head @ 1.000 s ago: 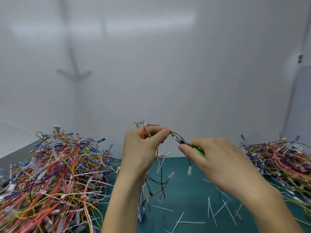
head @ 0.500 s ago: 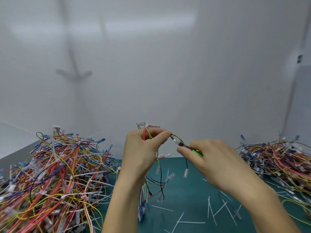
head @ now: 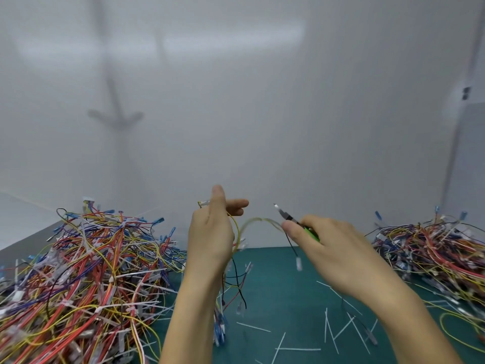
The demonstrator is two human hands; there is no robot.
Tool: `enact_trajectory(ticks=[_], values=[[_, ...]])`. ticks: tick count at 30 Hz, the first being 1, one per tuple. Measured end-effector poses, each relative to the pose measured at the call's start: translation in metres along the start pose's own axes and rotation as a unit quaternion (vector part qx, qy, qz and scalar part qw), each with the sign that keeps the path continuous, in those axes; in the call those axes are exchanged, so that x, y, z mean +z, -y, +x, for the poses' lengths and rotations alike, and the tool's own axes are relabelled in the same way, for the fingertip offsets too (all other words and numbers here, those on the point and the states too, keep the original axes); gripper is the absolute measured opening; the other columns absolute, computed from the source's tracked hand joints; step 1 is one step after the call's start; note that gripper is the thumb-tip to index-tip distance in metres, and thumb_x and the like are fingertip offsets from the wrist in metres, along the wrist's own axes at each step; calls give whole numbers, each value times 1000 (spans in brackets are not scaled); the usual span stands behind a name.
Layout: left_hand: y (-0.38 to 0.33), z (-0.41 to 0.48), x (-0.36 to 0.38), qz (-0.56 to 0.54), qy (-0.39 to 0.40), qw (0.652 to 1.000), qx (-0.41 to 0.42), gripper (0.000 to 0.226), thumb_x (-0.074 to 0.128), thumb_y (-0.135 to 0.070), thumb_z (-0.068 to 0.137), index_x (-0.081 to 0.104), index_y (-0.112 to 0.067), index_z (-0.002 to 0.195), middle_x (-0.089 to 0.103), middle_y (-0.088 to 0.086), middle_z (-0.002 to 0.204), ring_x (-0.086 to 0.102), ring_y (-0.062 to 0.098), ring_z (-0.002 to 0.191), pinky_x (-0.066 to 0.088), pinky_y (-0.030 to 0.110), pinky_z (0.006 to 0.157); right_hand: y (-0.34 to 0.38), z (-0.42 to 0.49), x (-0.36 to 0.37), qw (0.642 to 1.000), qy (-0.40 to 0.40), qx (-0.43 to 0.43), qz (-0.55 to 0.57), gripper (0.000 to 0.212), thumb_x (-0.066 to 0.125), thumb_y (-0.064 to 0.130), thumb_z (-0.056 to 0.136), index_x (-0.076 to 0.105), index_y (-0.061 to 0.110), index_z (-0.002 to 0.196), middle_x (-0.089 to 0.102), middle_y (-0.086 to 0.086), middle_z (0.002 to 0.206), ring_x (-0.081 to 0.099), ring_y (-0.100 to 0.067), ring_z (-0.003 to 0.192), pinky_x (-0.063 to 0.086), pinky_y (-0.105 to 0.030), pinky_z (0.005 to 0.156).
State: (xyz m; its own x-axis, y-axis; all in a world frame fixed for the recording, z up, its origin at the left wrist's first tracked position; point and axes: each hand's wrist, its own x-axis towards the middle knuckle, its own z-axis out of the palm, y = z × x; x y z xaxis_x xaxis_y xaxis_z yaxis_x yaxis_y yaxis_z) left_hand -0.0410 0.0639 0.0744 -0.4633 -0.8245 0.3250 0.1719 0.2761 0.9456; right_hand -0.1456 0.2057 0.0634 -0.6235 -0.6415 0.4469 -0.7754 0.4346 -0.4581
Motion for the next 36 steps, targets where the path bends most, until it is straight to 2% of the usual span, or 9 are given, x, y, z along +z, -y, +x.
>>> enact_trajectory(ticks=[5, 11, 18, 22, 25, 28, 30, 33, 36], values=[[1, 2, 0, 46, 72, 996, -19, 52, 31, -29, 103, 77, -22, 78, 70, -2, 87, 41, 9, 52, 32, 11, 36, -29, 15, 32, 993, -13, 81, -84, 51, 25, 62, 100, 48, 20, 85, 60, -4, 90, 56, -33, 89, 35, -39, 66], [3, -3, 7, 83, 131, 988, -18, 53, 30, -43, 76, 78, -21, 73, 72, -4, 84, 53, 8, 60, 40, 30, 63, -64, 18, 80, 964, 92, 188, -164, 61, 28, 58, 102, 51, 10, 131, 48, -16, 137, 44, -37, 128, 41, -45, 98], [7, -1, 15, 75, 141, 987, -20, 47, 34, -27, 94, 76, -18, 74, 70, -1, 84, 58, 12, 75, 41, 30, 67, -83, 6, 121, 938, 190, 165, -239, 48, 35, 50, 103, 44, 12, 131, 41, -13, 135, 34, -32, 127, 38, -42, 100], [4, 1, 11, 64, 150, 987, 10, 45, 35, -36, 82, 76, -24, 68, 71, -5, 79, 61, 14, 79, 41, 27, 67, -92, 0, 133, 933, 189, 146, -271, 50, 31, 55, 103, 41, 15, 131, 42, -12, 135, 34, -31, 126, 36, -42, 100], [3, 1, 7, 74, 160, 984, 27, 44, 35, -41, 75, 78, -30, 73, 73, -10, 92, 63, 10, 94, 44, 28, 74, -96, -2, 139, 931, 178, 129, -291, 50, 30, 55, 103, 38, 16, 132, 41, -11, 134, 35, -30, 125, 35, -42, 100], [3, -1, 4, 96, 169, 980, 45, 43, 36, -45, 73, 78, -37, 80, 65, -11, 118, 55, 3, 113, 45, 36, 98, -100, -3, 141, 931, 175, 127, -295, 51, 28, 57, 102, 37, 17, 133, 40, -10, 136, 35, -29, 125, 33, -44, 101], [1, -3, 4, 93, 178, 977, 68, 40, 39, -44, 73, 78, -39, 81, 59, -12, 122, 52, -6, 112, 42, 27, 98, -100, -3, 140, 933, 175, 121, -291, 54, 27, 61, 101, 38, 18, 133, 40, -9, 136, 35, -29, 126, 33, -45, 102], [-5, -7, 4, 83, 191, 969, 131, 40, 41, -38, 74, 80, -35, 81, 56, -13, 115, 53, -14, 99, 37, 5, 78, -90, 5, 130, 975, 133, 91, -155, 50, 33, 61, 100, 46, 22, 130, 46, -1, 130, 41, -25, 125, 36, -42, 102], [-9, -10, 2, 89, 209, 956, 186, 41, 40, -28, 76, 80, -28, 83, 52, -10, 115, 51, -11, 106, 34, -2, 78, -66, 19, 105, 970, 29, 107, 215, 25, 51, 38, 102, 66, 19, 104, 69, 5, 96, 64, -18, 92, 49, -33, 86]])
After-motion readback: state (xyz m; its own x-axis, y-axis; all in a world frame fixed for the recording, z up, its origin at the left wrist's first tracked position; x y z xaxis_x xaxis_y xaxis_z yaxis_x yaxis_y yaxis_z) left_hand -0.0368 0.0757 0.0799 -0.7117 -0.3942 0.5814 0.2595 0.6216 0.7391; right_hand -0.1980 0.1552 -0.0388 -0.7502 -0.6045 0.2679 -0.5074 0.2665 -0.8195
